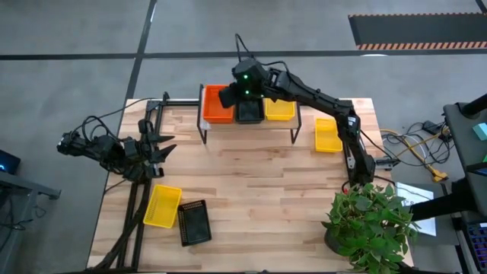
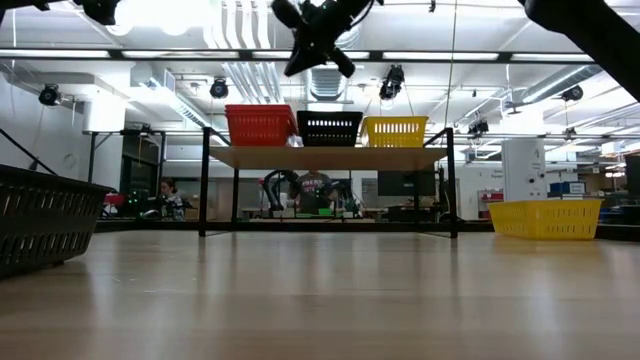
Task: Stack baskets on shelf by color
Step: Stack the bottom yellow basket into the yellow basket on the shelf
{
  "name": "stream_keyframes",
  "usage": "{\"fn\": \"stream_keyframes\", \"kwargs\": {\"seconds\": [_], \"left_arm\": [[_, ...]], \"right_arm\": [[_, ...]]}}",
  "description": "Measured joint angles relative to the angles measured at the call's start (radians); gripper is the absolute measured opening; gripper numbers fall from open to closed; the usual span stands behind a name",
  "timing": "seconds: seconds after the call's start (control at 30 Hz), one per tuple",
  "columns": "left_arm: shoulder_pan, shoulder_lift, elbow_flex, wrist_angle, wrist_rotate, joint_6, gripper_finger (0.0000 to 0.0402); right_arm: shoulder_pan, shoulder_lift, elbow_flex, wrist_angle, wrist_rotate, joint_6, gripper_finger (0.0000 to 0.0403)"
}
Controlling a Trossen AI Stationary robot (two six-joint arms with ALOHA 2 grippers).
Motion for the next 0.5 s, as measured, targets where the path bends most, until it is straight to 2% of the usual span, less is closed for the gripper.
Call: {"fn": "stream_keyframes", "kwargs": {"seconds": [0.13, 0.3, 0.5], "left_arm": [[0.000, 0.002, 0.000, -0.001, 0.000, 0.000, 0.0105], [0.000, 0.002, 0.000, -0.001, 0.000, 0.000, 0.0105], [0.000, 0.001, 0.000, -0.001, 0.000, 0.000, 0.0105]], "right_arm": [[0.056, 0.000, -0.002, -0.018, 0.016, -0.111, 0.0008], [0.215, -0.006, -0.013, -0.003, 0.167, -0.337, 0.0008], [0.415, -0.006, -0.183, 0.179, 0.183, -0.429, 0.0008]]}}
